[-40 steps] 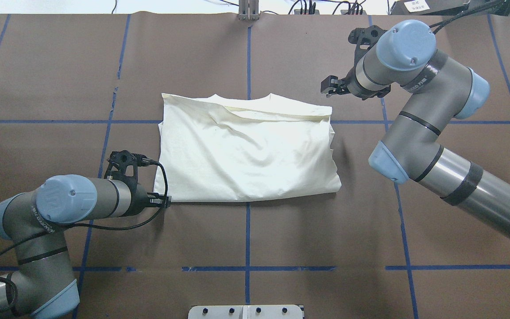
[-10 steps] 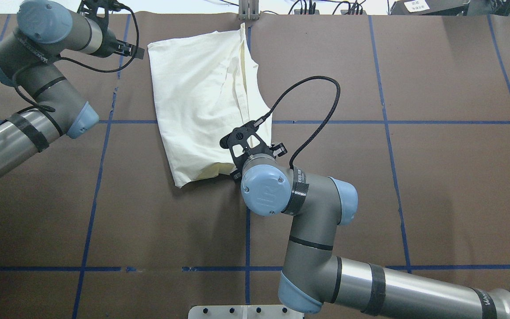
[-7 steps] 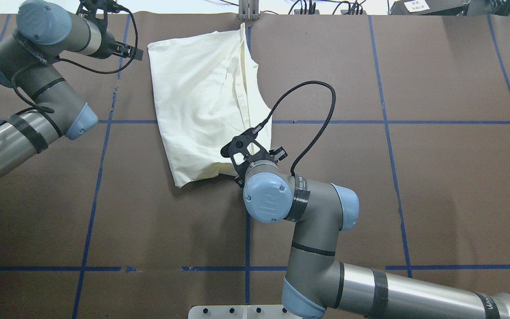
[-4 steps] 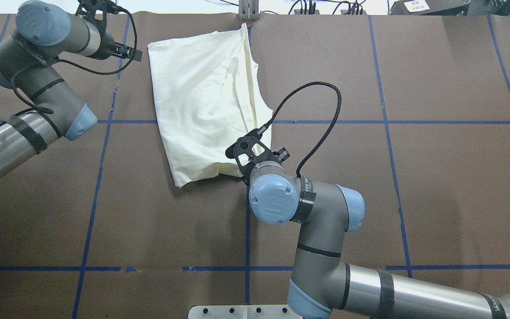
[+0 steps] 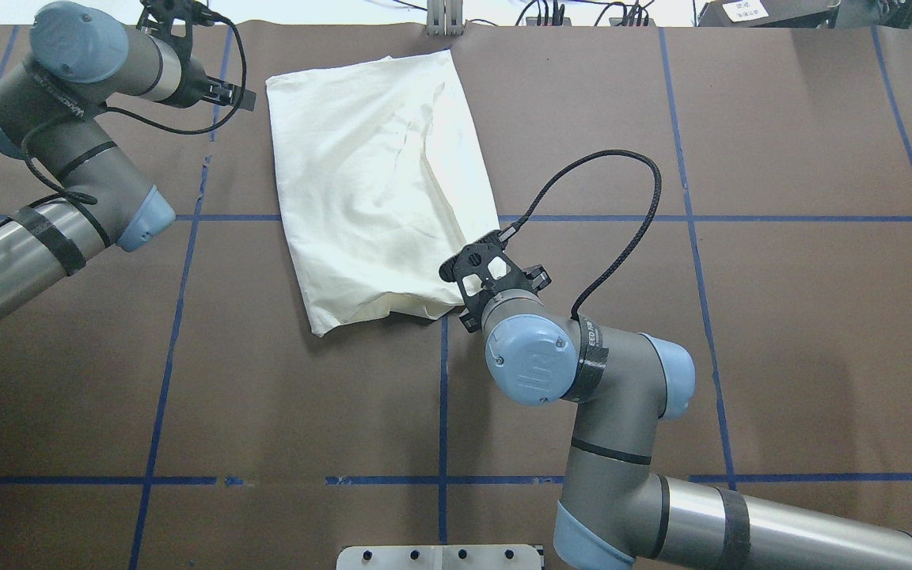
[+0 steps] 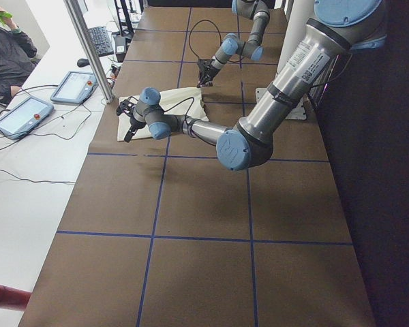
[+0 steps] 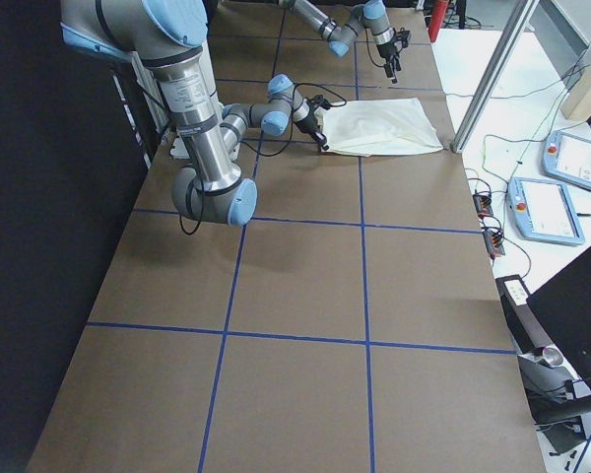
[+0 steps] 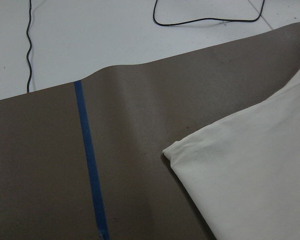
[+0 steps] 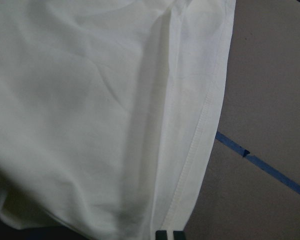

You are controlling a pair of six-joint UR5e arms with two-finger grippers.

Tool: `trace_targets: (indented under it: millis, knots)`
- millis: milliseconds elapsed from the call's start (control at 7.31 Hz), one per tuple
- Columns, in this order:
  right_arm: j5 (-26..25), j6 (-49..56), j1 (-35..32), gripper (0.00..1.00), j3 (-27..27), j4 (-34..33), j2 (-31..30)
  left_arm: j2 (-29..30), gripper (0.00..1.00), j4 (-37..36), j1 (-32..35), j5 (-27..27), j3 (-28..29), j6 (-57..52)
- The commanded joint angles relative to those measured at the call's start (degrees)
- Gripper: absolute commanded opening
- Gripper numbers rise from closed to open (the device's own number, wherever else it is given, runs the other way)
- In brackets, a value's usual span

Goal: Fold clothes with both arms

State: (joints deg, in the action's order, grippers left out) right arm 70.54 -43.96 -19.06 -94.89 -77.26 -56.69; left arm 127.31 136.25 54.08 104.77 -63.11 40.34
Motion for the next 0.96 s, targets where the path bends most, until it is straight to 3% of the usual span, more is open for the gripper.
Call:
trace_targets:
  millis: [0, 274, 547, 821]
  knots:
    - [0.38, -4.98, -0.88, 1.00, -0.12, 0.00, 0.08, -0.05, 1.00, 0.07, -0.03, 0.00, 0.00, 0.00]
    - [7.02, -9.78, -3.77, 1.00, 0.05, 3.23, 0.70, -0.05, 1.00, 0.07, -0.03, 0.00, -0.09, 0.09]
    - [14.68, -25.30, -4.75, 1.00, 0.14, 9.98, 0.70, -0.66, 1.00, -0.02, -0.47, 0.00, -2.53, 3.57]
    - [15.59, -39.57, -4.58, 1.00, -0.29, 10.81, 0.44, -3.72, 1.00, -0.02, -4.40, 0.18, -8.84, 12.78]
